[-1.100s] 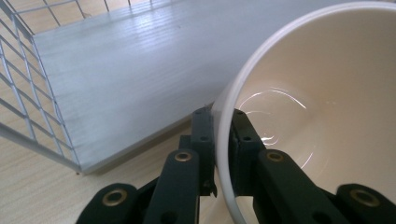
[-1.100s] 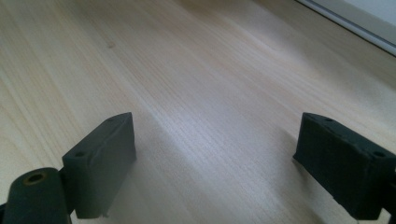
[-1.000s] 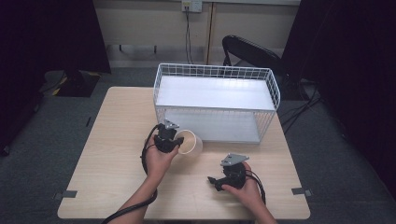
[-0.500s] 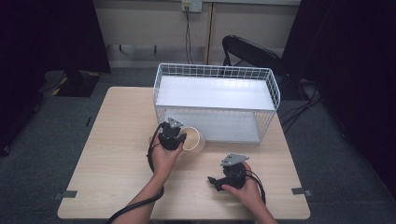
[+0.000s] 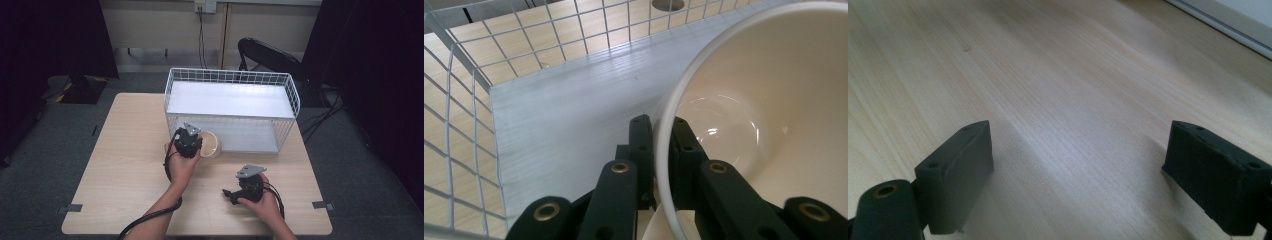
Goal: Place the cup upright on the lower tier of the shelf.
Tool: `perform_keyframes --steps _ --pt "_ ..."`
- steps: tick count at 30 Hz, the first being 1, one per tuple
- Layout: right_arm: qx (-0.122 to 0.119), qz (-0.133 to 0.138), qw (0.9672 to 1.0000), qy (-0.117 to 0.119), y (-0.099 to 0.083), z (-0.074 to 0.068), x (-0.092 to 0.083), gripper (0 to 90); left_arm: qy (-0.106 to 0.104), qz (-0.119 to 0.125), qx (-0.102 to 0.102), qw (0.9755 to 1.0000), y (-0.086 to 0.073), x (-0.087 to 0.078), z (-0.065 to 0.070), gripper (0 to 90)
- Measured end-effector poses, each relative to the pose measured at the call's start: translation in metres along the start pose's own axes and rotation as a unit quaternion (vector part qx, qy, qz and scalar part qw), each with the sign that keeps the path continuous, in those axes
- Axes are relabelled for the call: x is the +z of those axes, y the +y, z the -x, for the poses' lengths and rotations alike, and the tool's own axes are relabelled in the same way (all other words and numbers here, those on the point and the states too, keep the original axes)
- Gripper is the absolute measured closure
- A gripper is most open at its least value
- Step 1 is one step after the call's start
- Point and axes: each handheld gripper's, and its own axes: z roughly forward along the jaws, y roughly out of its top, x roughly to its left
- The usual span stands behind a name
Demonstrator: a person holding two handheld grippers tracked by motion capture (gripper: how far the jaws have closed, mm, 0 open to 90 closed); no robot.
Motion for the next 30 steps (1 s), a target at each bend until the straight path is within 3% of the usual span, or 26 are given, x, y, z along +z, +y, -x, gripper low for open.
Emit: perform_keyframes --steps 30 --pt "0.001 0.0 1.0 -0.001 0.0 0.0 0.0 11.2 0.039 0.022 -0.01 0.9989 0.005 0.018 0.009 83.1"
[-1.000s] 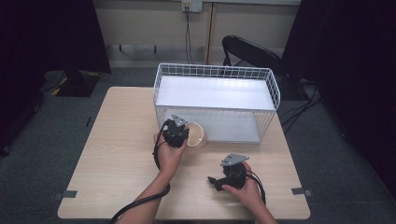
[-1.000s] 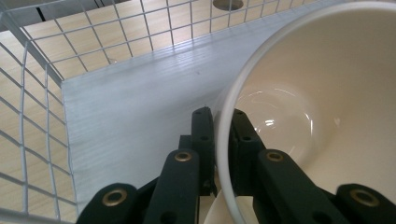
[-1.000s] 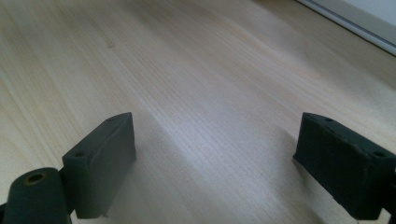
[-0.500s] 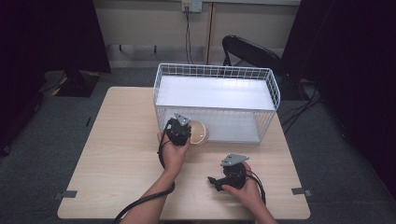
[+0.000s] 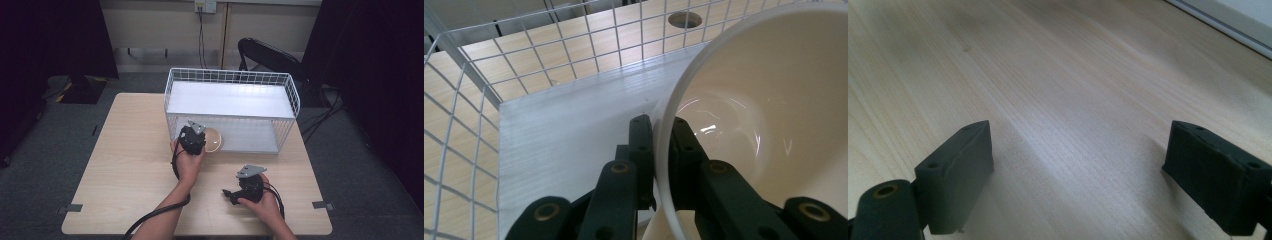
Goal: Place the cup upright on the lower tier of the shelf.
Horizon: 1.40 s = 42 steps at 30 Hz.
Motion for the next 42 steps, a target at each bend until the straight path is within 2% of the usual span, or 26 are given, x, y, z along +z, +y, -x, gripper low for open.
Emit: perform_keyframes --steps 9,32,42 --pt "0.0 0.0 1.0 0.0 0.0 0.0 0.0 11.2 0.016 -0.001 0.005 0.9999 -0.0009 0.0021 -0.0007 83.1" --pt "0.001 -0.001 1.0 -0.001 -0.0001 -0.0003 -0.0002 11.2 0.039 0.015 -0.009 0.9991 -0.0037 0.0047 0.0001 82.8" --pt "0.002 -0.001 1.0 -0.001 -0.0001 -0.0003 -0.0002 11.2 0.043 0.019 -0.023 0.9986 -0.0044 0.0052 -0.0006 81.9"
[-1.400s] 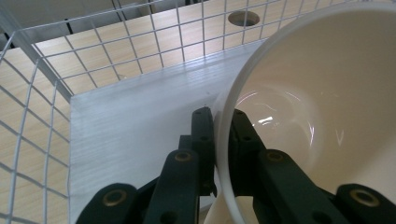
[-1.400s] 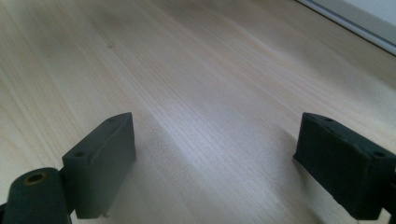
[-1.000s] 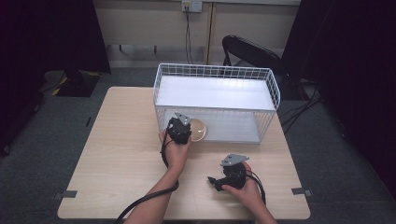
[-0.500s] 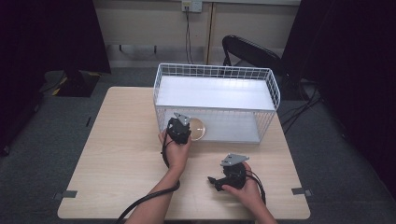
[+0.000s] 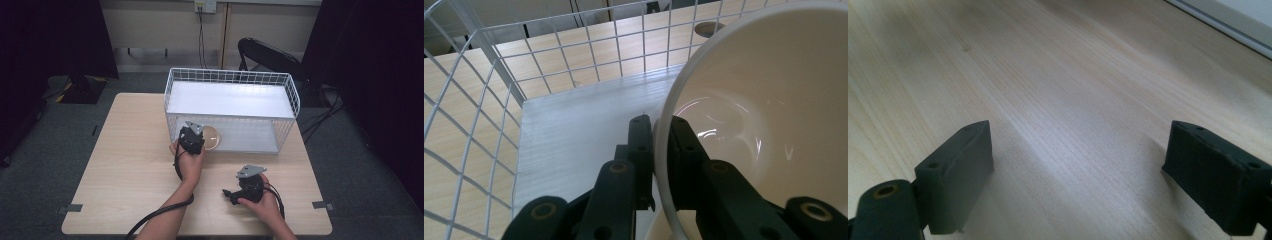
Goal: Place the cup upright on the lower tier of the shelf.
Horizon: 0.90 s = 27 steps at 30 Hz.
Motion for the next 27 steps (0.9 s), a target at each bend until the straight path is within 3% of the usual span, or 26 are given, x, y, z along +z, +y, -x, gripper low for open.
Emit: perform_keyframes --steps 10,12,18,27 --pt "0.0 0.0 1.0 0.0 0.0 0.0 0.0 11.2 0.011 0.016 0.001 0.9998 0.004 -0.002 -0.002 71.3" --pt "0.0 0.0 1.0 0.0 0.0 0.0 0.0 11.2 0.014 0.022 0.007 0.9996 0.005 -0.003 -0.003 63.9" --pt "0.0 0.0 1.0 0.0 0.0 0.0 0.0 11.2 0.002 0.05 0.009 0.9987 0.01 -0.006 -0.004 50.8" --pt "0.0 0.0 1.0 0.0 0.0 0.0 0.0 11.2 -0.018 0.057 0.009 0.9982 0.011 -0.006 -0.009 40.7"
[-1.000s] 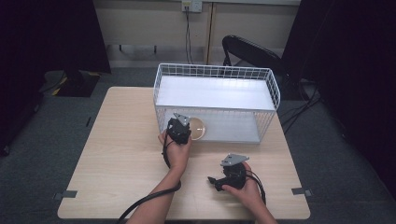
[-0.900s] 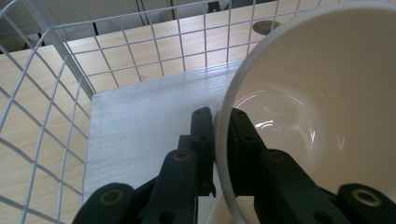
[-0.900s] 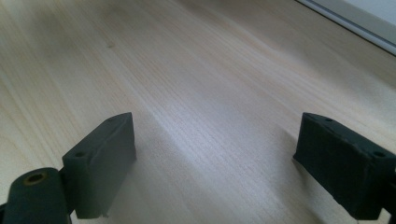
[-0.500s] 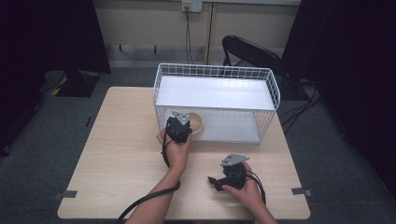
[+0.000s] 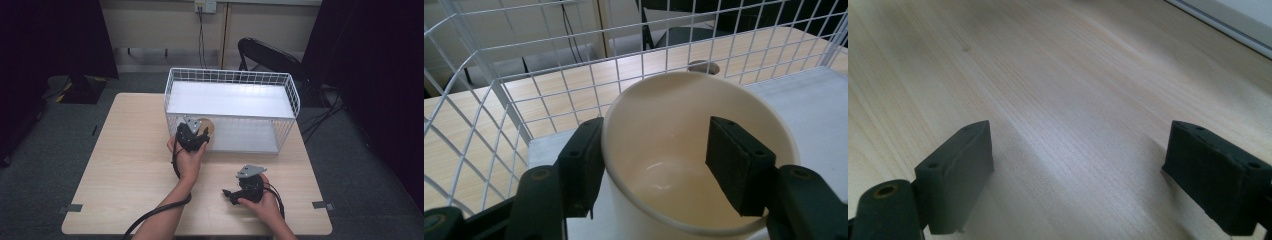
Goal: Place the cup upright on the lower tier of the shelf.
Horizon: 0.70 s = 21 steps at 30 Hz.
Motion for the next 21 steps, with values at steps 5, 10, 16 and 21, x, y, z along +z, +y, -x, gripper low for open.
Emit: perform_keyframes --steps 5,10,16,21 --pt "0.0 0.0 1.0 0.0 0.0 0.0 0.0 11.2 -0.011 -0.003 -0.01 0.9999 0.0008 0.0006 -0.0025 38.4" --pt "0.0 0.0 1.0 0.0 0.0 -0.0001 -0.0001 11.2 -0.022 -0.002 -0.02 0.9996 0.0001 0.0018 -0.0037 37.9" --pt "0.0 0.0 1.0 0.0 0.0 -0.0001 -0.0001 11.2 -0.026 0.0 -0.016 0.9995 0.0013 0.0012 -0.0047 36.2" --pt "0.0 0.0 1.0 0.0 0.0 -0.0001 -0.0001 11.2 -0.031 0.006 -0.018 0.9993 0.0055 -0.001 -0.004 34.8"
